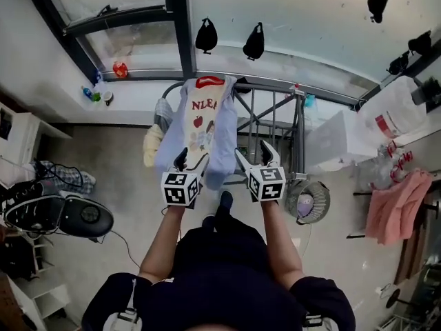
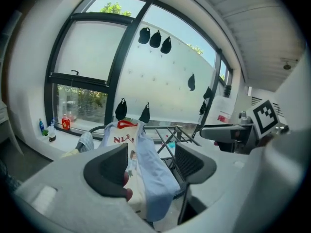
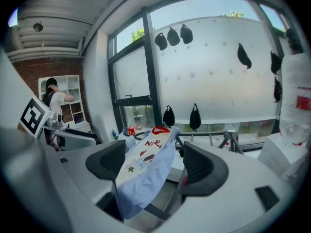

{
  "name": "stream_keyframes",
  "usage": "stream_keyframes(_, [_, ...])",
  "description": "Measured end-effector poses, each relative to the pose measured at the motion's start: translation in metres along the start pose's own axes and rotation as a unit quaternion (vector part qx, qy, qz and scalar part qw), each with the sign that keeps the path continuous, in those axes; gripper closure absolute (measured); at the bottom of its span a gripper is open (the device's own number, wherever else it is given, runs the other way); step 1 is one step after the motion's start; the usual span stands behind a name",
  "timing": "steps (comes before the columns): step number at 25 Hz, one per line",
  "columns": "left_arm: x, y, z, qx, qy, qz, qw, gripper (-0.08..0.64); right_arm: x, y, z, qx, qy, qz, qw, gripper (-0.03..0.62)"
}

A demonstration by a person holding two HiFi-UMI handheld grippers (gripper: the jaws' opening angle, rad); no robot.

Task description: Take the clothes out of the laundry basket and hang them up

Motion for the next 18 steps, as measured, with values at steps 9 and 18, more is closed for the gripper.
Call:
stream_keyframes(9, [-0.040,-0.021,0.128,-0.170,-0.114,-0.045,0.9778,0.258,-0.058,0.140,0.031,-0.182,-0.065,0.010,0.981,0.225])
stream_keyframes(18, [-0.122,-0.024,0.305,-0.340,-0.197,-0.133,0.9098,0.258,-0.158,0.329,0.077,-0.380,-0.172,-0.016,0.909,0.225])
Point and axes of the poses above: the fingertips, and each gripper's own axes: y backward along the fingers, z to its right, x out of its top, the point moved 5 cm from there along y, backward along the fingers, and after that the axes turned 10 degrees about y, right-handed, at the moved point
